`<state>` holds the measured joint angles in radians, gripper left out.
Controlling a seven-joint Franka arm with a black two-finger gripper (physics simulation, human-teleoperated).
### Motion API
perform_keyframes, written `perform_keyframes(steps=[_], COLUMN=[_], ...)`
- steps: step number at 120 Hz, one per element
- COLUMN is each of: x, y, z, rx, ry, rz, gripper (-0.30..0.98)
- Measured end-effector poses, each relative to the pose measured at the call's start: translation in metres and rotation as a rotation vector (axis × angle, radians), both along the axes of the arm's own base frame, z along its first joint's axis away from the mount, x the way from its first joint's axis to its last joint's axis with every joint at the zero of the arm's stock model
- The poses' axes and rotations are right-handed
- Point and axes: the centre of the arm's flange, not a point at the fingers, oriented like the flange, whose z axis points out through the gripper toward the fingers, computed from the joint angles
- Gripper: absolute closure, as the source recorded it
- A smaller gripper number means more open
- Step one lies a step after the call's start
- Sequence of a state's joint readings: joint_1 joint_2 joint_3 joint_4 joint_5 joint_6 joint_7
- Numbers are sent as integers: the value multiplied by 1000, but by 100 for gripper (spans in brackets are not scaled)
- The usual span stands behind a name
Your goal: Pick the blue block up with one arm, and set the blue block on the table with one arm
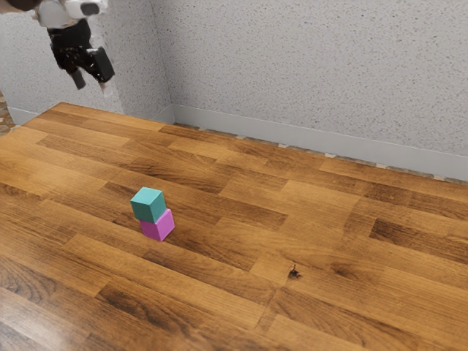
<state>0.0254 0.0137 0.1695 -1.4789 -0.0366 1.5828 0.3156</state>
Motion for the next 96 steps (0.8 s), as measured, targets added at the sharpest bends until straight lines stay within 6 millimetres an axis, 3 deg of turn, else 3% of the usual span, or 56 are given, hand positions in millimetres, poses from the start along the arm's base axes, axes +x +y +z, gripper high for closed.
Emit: perform_keyframes(steps=[6, 17, 20, 25, 31, 37, 42, 70, 96], x=[-2, 7, 11, 16, 28, 37, 41, 50, 40], y=[19, 57, 62, 54, 21, -7, -17, -24, -29], z=[-52, -115, -140, -181, -211, -221, -225, -233, -262], rx=[-24, -30, -30, -29, -21, -13, -9, 4, 0], ry=[44, 72, 91, 118, 118, 97, 80, 35, 80], rz=[32, 99, 108, 94, 41, 1, -4, 111, 231], gripper=[0, 0, 0, 0, 0, 0, 0, 0, 0])
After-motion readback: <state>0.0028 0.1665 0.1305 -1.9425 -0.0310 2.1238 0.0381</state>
